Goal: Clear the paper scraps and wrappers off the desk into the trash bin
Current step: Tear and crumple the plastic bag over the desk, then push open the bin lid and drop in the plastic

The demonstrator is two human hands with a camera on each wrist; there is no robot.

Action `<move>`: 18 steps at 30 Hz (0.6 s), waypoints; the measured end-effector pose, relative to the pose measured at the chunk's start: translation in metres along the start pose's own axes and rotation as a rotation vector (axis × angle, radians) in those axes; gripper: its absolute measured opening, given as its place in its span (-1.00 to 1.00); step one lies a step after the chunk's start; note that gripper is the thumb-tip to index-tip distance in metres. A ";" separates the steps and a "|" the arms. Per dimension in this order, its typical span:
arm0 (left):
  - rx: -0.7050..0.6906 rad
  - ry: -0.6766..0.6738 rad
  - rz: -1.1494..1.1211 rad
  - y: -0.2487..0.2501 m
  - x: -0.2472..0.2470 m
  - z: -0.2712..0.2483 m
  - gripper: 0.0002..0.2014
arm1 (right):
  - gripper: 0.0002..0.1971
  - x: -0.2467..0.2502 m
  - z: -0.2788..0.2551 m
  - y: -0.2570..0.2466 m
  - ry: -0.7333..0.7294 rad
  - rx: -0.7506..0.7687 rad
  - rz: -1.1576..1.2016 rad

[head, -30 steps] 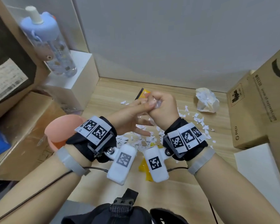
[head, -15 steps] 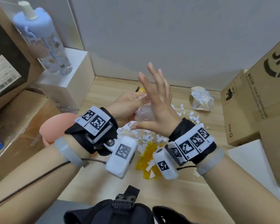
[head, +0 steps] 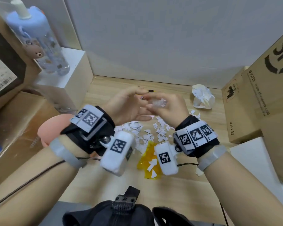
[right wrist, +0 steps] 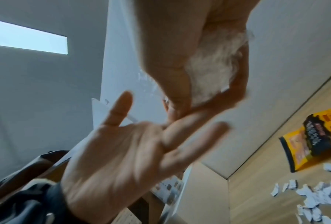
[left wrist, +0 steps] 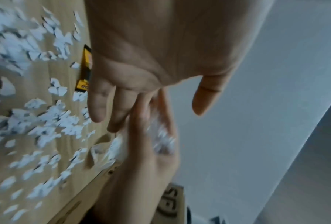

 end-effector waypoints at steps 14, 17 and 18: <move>0.260 0.475 1.031 -0.051 0.128 -0.109 -0.45 | -0.29 -0.075 0.015 0.017 0.047 -0.150 0.522; 0.270 0.643 1.115 -0.062 0.139 -0.117 -0.52 | -0.50 -0.092 0.016 0.017 0.014 -0.162 0.516; 0.243 0.702 1.091 -0.062 0.141 -0.118 -0.56 | -0.49 -0.097 0.016 0.016 -0.003 -0.146 0.508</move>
Point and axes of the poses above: each hand's wrist, its own z-axis towards the middle knuckle, its own x-axis out of the back of the hand, y = z × x, the point moved 4 cm from there along z, towards the middle knuckle, and after that the axes turned 15 degrees about z, right-handed, at the moved point
